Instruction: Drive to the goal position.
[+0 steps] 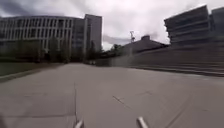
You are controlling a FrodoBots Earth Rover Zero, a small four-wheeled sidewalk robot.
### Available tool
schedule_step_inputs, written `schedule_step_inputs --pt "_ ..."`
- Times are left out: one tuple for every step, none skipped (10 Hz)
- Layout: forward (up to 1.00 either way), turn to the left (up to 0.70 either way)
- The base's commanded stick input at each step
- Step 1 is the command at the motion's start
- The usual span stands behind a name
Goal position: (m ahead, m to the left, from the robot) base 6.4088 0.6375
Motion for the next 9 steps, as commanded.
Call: schedule_step_inputs --pt "1.0 0.37" --pt "1.0 0.27" --pt "1.0 0.0" --pt "1.0 0.0" --pt "1.0 0.0" --pt "1.0 0.0" --pt "1.0 0.0" --pt "1.0 0.0" --pt "1.0 0.0"
